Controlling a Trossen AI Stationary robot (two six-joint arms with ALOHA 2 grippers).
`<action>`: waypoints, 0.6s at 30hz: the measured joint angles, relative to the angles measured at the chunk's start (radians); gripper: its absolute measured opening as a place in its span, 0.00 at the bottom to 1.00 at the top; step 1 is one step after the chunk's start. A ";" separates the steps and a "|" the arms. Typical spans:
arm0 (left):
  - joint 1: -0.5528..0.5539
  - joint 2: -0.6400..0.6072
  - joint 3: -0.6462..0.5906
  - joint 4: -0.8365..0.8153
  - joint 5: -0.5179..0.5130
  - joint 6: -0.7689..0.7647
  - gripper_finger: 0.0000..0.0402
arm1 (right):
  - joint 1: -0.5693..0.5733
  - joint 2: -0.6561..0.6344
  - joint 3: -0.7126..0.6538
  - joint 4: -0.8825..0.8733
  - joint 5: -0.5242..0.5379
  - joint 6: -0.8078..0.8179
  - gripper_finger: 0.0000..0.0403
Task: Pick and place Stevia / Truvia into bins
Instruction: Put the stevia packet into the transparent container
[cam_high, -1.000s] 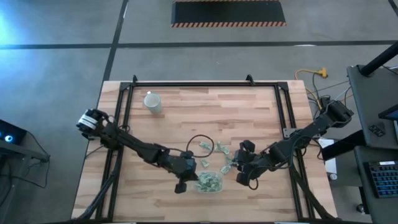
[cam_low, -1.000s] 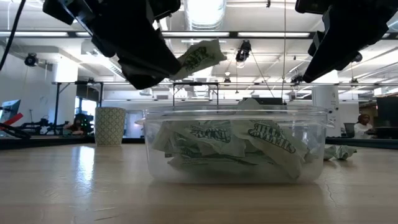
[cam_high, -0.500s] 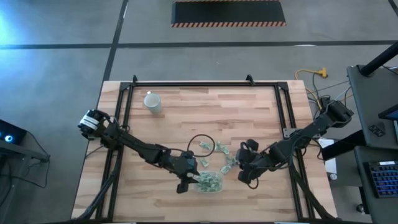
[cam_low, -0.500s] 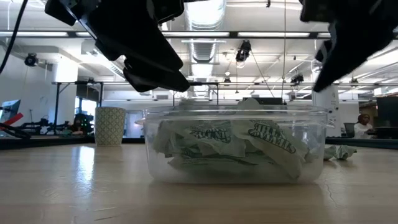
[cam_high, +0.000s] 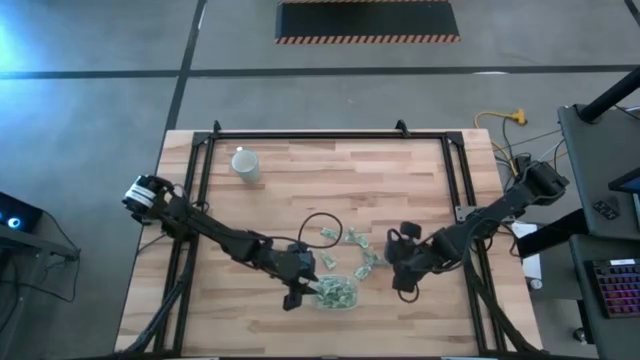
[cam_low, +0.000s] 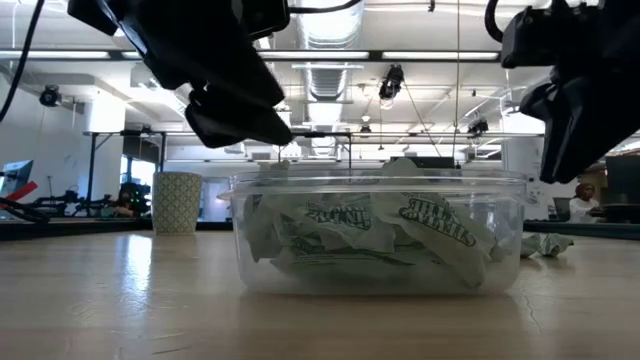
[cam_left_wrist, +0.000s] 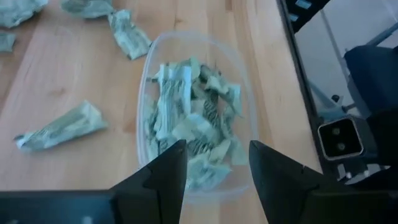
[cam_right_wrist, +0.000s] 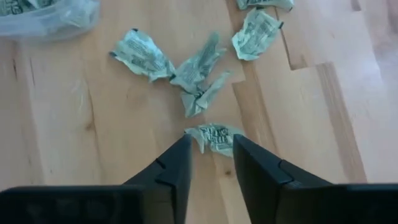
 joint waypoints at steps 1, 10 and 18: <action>0.000 -0.008 0.000 -0.018 0.000 -0.001 0.39 | -0.002 0.000 -0.006 0.011 -0.010 -0.007 0.30; 0.000 -0.063 -0.003 -0.173 0.000 -0.079 0.39 | -0.010 0.012 -0.071 0.125 -0.050 -0.110 0.46; -0.002 -0.089 -0.007 -0.185 -0.006 -0.077 0.39 | -0.024 0.017 -0.130 0.164 -0.047 -0.098 0.49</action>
